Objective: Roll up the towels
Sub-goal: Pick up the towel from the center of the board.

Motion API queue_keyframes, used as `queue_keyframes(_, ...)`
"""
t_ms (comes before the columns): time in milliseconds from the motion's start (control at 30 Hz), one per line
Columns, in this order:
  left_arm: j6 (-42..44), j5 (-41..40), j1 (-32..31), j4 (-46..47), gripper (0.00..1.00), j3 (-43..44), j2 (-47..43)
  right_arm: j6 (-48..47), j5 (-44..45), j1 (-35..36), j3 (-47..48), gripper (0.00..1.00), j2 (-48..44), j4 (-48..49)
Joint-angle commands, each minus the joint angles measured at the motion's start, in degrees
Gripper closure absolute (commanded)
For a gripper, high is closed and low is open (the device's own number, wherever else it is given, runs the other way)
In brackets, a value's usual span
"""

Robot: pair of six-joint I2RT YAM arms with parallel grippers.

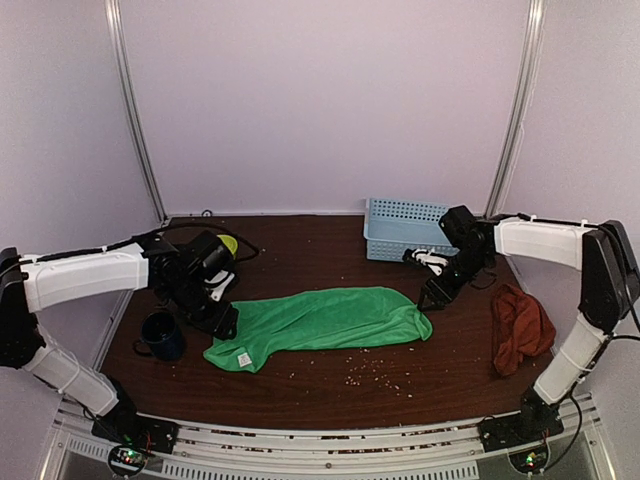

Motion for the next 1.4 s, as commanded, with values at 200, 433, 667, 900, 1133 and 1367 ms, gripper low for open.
queue_keyframes(200, -0.5, 1.1, 0.1, 4.6, 0.34, -4.2, 0.5, 11.8, -0.2, -1.4, 8.1, 0.31, 8.7, -1.8)
queue_keyframes(433, -0.5, -0.7, 0.1, 4.7, 0.35, -3.3, 0.7, 14.2, 0.5, -1.7, 10.5, 0.35, 13.7, -4.4)
queue_keyframes(667, -0.5, -1.2, 0.1, 5.1, 0.35, -4.1, 0.9, 15.1, -0.5, -3.0, 10.2, 0.54, 15.5, -4.4)
queue_keyframes(900, -0.2, -1.5, 0.1, 5.0, 0.35, -3.8, 0.9, 15.2, -4.3, -4.4, 11.0, 0.87, 15.7, -5.0)
queue_keyframes(1133, 0.3, -3.2, 0.1, 4.7, 0.35, -2.5, 0.4, 10.8, -12.1, -4.7, 11.6, 1.0, 10.1, -5.9)
queue_keyframes(1367, 2.1, -5.5, 0.1, 4.4, 0.35, 0.5, -0.9, 7.3, -13.8, -4.9, 16.0, 1.0, -4.4, -2.8)
